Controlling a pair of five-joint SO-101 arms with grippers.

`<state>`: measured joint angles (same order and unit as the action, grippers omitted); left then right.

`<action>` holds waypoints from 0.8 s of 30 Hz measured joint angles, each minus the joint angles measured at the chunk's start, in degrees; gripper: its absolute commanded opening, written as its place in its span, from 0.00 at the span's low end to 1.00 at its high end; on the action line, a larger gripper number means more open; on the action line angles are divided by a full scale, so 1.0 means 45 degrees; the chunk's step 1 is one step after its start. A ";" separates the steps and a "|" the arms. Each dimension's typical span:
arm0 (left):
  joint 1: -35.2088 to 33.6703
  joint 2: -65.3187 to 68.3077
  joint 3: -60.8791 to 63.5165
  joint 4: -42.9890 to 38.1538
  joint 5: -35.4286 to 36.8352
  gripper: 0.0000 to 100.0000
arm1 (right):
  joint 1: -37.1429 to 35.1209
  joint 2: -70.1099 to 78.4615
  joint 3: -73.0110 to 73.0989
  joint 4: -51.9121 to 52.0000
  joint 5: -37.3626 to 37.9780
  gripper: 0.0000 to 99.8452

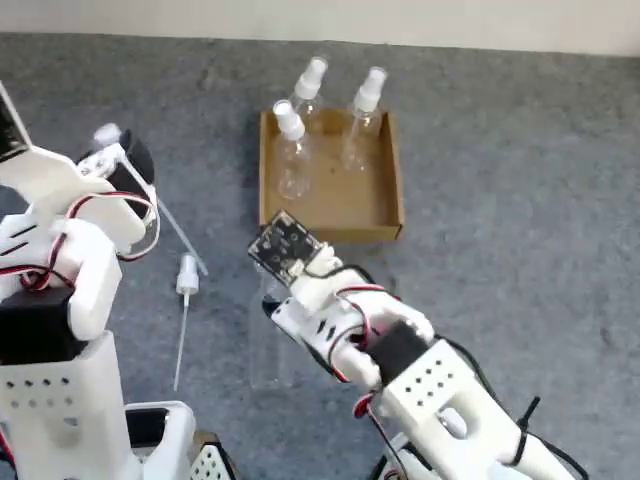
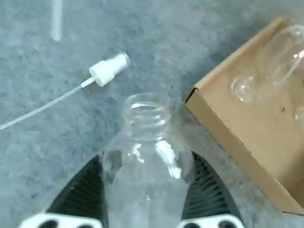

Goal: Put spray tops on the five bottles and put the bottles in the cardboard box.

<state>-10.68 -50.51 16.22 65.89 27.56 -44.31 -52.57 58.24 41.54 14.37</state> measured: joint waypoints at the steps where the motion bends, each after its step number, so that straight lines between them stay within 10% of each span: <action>1: 0.0000 0.0000 -0.0039 0.0000 0.0234 0.00 | 0.0000 -0.0117 0.0254 -0.0274 0.0000 0.00; 24: 0.1328 -0.0352 0.1426 -0.0469 0.1074 0.00 | -0.1133 -0.0469 0.1661 -0.2208 -0.0020 0.00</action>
<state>-4.70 -52.09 22.64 63.78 32.40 -49.41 -54.68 65.71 31.60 14.29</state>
